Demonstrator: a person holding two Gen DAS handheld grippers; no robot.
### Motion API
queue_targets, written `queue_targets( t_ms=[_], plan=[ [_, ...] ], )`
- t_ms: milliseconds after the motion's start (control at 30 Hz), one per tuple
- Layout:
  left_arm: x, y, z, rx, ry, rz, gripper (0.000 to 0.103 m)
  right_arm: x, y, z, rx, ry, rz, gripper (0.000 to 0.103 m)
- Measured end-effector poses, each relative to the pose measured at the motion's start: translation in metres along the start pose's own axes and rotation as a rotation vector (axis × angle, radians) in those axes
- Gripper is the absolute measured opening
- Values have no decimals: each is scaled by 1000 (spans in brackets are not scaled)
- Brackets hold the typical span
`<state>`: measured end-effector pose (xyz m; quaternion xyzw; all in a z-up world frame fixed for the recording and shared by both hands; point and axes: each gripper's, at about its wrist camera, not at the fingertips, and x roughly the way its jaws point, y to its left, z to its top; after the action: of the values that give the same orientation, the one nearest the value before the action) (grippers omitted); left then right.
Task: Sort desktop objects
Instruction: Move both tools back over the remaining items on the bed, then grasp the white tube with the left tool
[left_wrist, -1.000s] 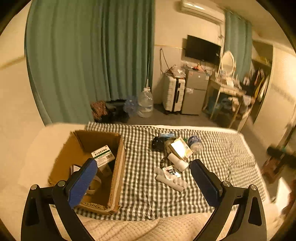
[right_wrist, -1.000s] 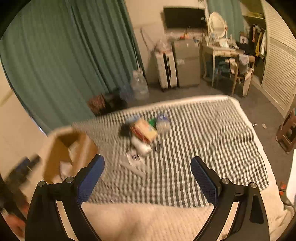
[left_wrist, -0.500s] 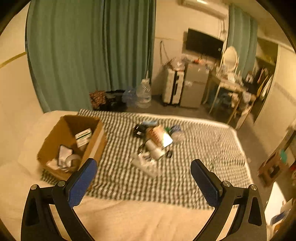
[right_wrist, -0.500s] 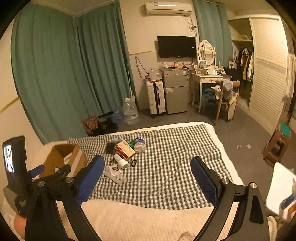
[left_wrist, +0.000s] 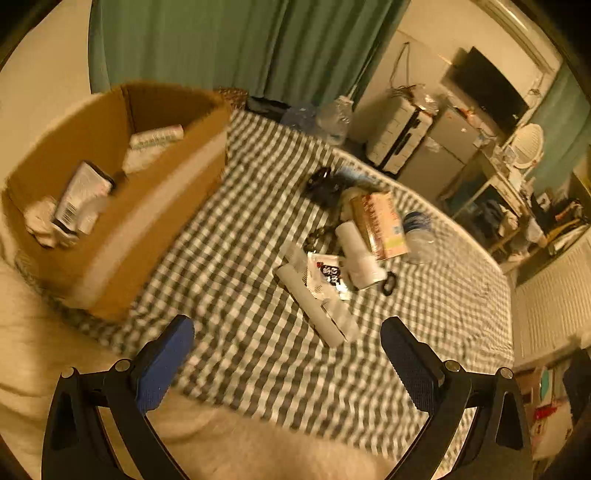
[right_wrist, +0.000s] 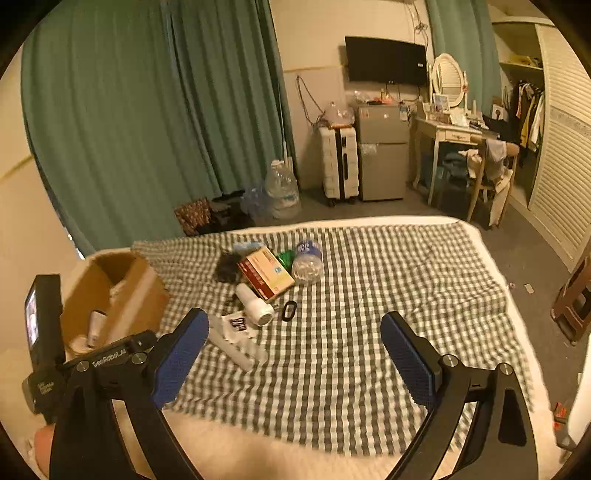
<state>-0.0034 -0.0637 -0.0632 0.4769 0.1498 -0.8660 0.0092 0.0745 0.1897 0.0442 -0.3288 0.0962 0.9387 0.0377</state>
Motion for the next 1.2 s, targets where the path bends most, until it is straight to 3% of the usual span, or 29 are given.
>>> queue_targets(
  t_ms=[133, 233, 333, 467, 600, 667, 767, 833, 900, 1000, 1067, 1133, 1200],
  plan=[
    [53, -29, -8, 112, 6, 79, 103, 84, -22, -20, 73, 89, 39, 95],
    [87, -56, -12, 219, 37, 115, 103, 137, -31, -23, 47, 151, 36, 95],
    [117, -58, -10, 242, 82, 144, 103, 179, -39, -25, 32, 193, 46, 94],
    [164, -35, -11, 120, 225, 175, 102, 223, -37, -30, 0, 240, 85, 93],
    [163, -25, -7, 37, 165, 169, 102, 261, -28, -35, -43, 290, 121, 89],
    [157, -18, -10, 7, 147, 184, 99, 280, -20, -40, -69, 319, 113, 83],
    [144, -2, -13, -53, 111, 153, 99, 292, -8, -49, -114, 319, 91, 83],
    [146, 4, -14, -78, 120, 142, 98, 293, 0, -51, -167, 306, 73, 83],
    [154, -2, -15, -40, 159, 136, 96, 294, 4, -51, -176, 304, 66, 82],
    [156, -9, -16, 0, 163, 105, 88, 291, 12, -53, -214, 295, 52, 63],
    [156, -10, -15, 7, 172, 74, 79, 286, 18, -55, -242, 285, 67, 39],
    [154, -12, -15, 25, 170, 32, 61, 279, 21, -58, -258, 294, 67, 25],
    [153, -19, -15, 51, 173, -24, 31, 267, 17, -62, -256, 311, 74, 9]
  ],
)
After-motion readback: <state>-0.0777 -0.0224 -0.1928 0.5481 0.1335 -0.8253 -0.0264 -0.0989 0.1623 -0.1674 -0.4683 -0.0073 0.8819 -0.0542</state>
